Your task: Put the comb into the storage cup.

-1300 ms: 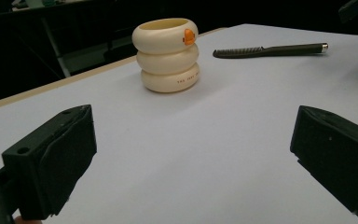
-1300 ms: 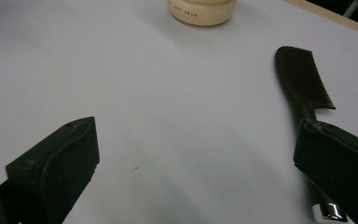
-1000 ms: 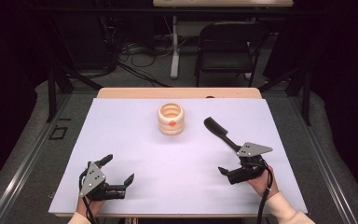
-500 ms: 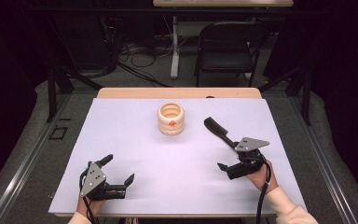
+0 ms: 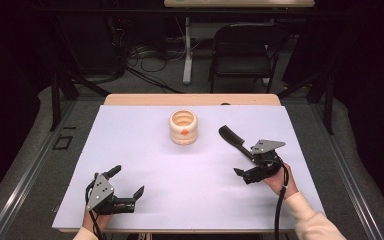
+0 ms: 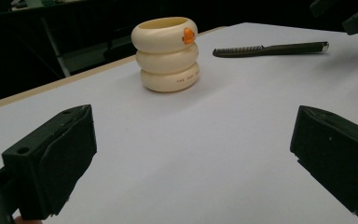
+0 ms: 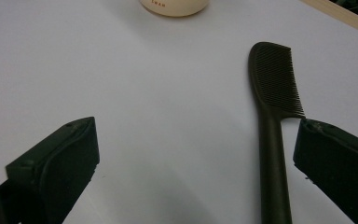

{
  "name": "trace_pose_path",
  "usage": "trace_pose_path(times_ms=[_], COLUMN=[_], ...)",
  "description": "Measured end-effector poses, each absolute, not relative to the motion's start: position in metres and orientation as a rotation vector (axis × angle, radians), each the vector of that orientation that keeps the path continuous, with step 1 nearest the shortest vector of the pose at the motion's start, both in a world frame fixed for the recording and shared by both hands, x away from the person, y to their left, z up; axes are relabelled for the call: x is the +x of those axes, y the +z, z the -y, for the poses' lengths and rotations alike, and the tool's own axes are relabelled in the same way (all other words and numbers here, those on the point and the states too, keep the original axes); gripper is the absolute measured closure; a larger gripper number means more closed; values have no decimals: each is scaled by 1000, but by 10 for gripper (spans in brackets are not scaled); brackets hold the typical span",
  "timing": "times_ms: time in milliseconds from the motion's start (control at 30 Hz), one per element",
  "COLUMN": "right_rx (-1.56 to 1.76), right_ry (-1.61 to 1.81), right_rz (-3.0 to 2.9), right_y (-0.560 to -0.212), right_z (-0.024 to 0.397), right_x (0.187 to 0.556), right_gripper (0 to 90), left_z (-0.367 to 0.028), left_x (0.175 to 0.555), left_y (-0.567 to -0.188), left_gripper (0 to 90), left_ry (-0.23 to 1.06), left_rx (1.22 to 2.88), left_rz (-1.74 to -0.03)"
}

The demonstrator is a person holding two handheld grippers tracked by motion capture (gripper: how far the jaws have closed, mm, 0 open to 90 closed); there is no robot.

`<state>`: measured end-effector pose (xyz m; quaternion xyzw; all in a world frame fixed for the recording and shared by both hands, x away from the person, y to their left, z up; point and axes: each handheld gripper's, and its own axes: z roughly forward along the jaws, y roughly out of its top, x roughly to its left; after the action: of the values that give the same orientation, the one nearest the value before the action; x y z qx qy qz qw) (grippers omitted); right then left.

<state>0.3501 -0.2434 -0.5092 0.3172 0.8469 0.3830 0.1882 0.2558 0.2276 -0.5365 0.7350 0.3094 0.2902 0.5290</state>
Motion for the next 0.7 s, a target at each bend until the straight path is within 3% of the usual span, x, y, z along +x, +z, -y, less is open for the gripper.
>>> trace_pose_path(times_ms=[700], right_rx=[878], right_ry=[1011], right_rz=[-2419], right_y=[-501], right_z=[235], right_x=[370], right_gripper=[0], left_z=[-229], left_x=[256], left_y=[-537], left_gripper=[4], left_ry=[692], left_rx=[1755], left_rz=[-744])
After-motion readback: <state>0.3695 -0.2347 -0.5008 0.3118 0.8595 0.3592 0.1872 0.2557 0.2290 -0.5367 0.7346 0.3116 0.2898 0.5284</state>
